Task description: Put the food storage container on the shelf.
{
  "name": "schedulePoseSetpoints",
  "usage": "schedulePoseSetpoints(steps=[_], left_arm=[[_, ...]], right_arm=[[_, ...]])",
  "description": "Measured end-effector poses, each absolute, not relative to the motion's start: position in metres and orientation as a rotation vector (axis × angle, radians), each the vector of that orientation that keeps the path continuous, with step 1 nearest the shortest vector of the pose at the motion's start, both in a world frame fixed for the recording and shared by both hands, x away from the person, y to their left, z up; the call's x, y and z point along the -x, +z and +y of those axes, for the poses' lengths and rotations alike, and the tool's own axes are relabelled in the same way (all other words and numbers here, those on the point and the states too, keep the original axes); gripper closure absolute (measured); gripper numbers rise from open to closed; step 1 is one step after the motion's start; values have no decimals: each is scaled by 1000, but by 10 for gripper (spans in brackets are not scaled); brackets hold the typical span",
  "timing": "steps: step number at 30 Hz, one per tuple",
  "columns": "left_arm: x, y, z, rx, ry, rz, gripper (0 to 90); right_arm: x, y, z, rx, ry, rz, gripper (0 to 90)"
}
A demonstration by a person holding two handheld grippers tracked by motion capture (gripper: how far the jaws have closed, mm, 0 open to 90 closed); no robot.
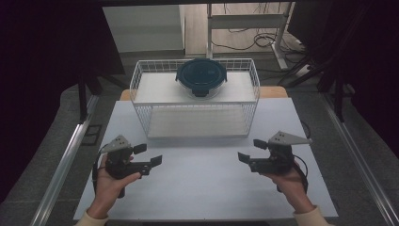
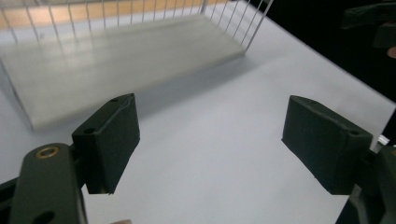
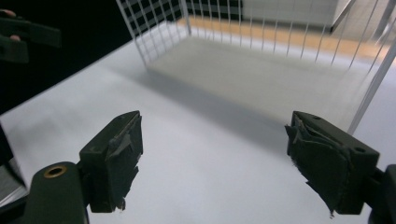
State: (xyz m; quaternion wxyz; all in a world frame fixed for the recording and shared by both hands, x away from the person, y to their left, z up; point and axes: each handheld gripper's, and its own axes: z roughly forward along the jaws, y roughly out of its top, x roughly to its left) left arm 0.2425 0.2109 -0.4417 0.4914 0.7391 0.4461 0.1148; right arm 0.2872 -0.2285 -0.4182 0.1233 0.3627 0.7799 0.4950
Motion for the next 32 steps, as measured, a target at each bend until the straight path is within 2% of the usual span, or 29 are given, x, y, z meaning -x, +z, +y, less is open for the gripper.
schedulePoseSetpoints(steps=[7, 11, 32], left_arm=[[-235, -487, 206, -1868, 258, 1143, 191], [-233, -499, 207, -1908, 283, 1177, 190], [-233, -494, 211, -1870, 328, 1192, 184]], right_arm=[[-271, -470, -242, -1084, 1353, 2330, 183], [-271, -487, -247, -1131, 1326, 2352, 183], [-274, -485, -253, -1117, 1376, 2290, 171]])
